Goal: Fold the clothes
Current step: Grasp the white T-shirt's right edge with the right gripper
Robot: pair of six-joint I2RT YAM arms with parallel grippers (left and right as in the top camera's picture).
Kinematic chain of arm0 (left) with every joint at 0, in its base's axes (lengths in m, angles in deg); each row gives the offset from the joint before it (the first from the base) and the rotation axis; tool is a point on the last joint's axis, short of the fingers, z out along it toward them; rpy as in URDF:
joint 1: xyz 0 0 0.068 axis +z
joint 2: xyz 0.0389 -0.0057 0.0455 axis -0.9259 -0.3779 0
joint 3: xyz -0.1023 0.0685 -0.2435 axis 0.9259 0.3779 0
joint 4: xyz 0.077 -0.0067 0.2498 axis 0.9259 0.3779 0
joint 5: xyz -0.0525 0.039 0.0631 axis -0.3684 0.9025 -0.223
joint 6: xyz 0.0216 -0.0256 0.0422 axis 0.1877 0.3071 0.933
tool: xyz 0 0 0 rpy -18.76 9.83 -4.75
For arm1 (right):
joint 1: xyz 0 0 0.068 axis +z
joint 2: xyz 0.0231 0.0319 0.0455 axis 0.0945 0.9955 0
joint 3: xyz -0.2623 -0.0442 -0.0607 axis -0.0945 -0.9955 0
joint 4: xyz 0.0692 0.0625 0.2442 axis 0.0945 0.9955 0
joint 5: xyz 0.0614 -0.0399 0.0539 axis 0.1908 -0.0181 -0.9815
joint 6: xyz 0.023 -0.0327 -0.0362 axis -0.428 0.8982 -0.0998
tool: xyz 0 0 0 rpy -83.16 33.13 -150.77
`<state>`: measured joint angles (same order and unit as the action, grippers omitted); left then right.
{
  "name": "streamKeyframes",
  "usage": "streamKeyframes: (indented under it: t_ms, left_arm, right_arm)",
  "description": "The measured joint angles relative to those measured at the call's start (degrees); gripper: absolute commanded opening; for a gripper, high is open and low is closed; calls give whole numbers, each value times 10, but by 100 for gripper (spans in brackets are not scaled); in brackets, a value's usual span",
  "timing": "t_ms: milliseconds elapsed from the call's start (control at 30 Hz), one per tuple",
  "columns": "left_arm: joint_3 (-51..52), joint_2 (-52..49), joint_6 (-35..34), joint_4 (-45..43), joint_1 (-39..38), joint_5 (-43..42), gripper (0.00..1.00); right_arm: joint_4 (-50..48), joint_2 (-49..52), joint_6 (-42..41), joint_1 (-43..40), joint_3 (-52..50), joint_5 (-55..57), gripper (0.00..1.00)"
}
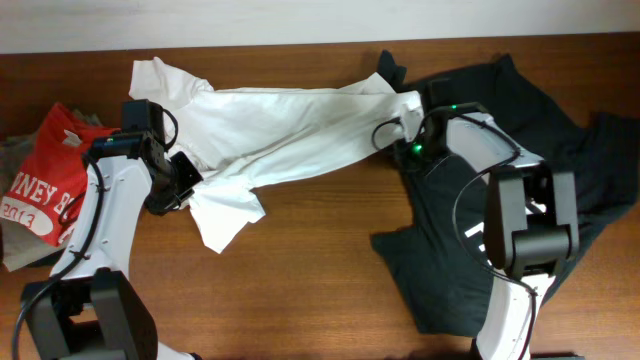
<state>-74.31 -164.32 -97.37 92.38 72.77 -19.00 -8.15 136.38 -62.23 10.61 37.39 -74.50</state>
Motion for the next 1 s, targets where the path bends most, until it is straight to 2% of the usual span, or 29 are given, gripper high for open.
streamKeyframes:
  t_ms: [67,100,200,233,267,333,367,400,467,567,633,700,767,833,900,1000]
  left_arm:
    - [0,0,0,2,0,0,0]
    - [0,0,0,4,0,-2,0]
    - [0,0,0,10,0,-2,0]
    - [0,0,0,10,0,-2,0]
    - [0,0,0,11,0,-2,0]
    - [0,0,0,10,0,-4,0]
    - [0,0,0,10,0,-4,0]
    - [0,0,0,10,0,-4,0]
    - [0,0,0,11,0,-4,0]
    - [0,0,0,11,0,-4,0]
    - [0,0,0,12,0,-4,0]
    - [0,0,2,11,0,-4,0]
    - [0,0,7,11,0,-3,0]
    - [0,0,10,11,0,-3,0]
    - [0,0,10,11,0,-2,0]
    - [0,0,10,11,0,-2,0]
  right_arm:
    - [-4,-2,-58,-63,11,127,7]
    - [14,-1,-97,-140,17,193,9]
    - [78,14,-170,-308,50,253,13]
    - [108,20,-205,-404,73,256,16]
    - [124,21,-214,-439,89,237,20]
    - [137,21,-192,-491,122,102,38]
    - [144,20,-154,-490,127,12,49]
    - [169,20,-109,-465,128,-61,56]
    - [212,19,-50,-400,130,-104,61]
    - [223,19,-11,-254,118,-136,61]
    - [167,16,-54,-169,78,-114,61]
    - [116,16,-91,-132,57,-55,58]
    - [75,16,-108,-130,57,27,50]
    - [51,16,-114,-151,57,101,48]
    - [6,16,-116,-214,56,180,60]
    - [-28,15,-132,-309,56,218,66]
